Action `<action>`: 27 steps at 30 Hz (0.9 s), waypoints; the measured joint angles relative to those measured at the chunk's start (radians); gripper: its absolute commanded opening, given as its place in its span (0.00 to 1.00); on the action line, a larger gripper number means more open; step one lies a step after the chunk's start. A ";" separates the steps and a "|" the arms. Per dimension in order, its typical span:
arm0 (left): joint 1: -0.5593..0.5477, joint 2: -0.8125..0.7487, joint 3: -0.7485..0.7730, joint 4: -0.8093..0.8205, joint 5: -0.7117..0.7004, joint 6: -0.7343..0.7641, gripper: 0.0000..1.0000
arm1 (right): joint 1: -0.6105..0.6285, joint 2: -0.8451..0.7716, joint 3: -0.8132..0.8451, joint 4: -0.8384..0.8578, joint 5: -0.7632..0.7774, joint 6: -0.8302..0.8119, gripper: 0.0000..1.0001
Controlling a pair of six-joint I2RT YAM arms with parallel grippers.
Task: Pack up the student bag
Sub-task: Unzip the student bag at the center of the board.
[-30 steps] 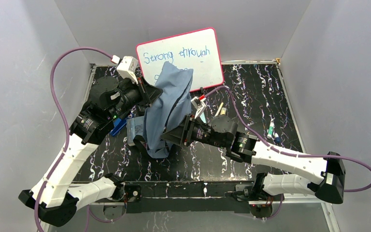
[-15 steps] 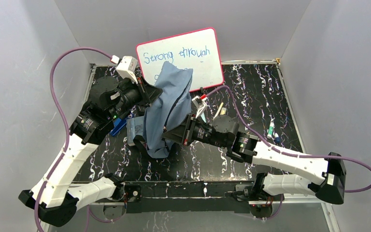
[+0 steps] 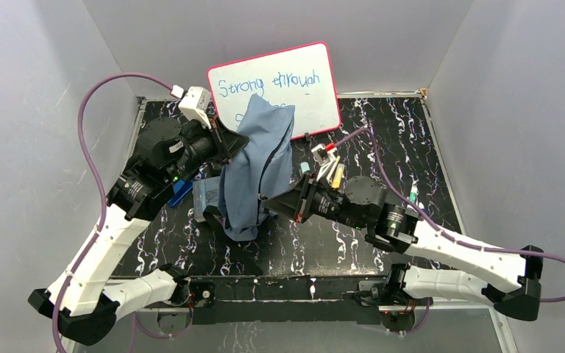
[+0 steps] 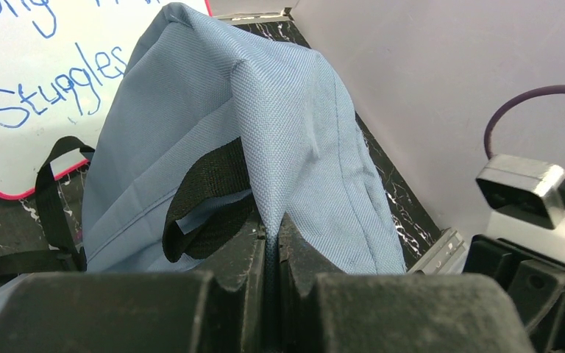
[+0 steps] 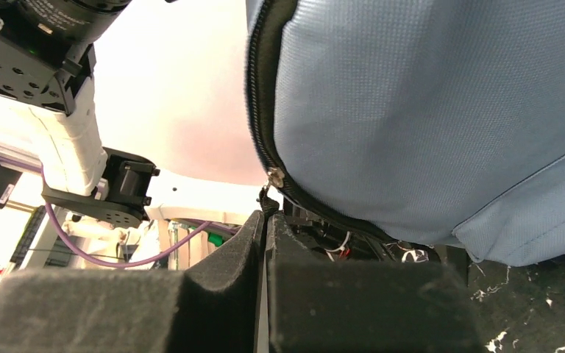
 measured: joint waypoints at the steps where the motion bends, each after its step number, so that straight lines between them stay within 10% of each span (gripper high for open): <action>1: 0.000 0.000 0.000 0.000 0.002 0.002 0.00 | 0.000 -0.014 0.005 -0.018 0.007 -0.010 0.06; 27: 0.000 -0.010 -0.051 0.069 0.127 0.066 0.00 | 0.003 0.050 0.187 -0.035 0.151 -0.133 0.00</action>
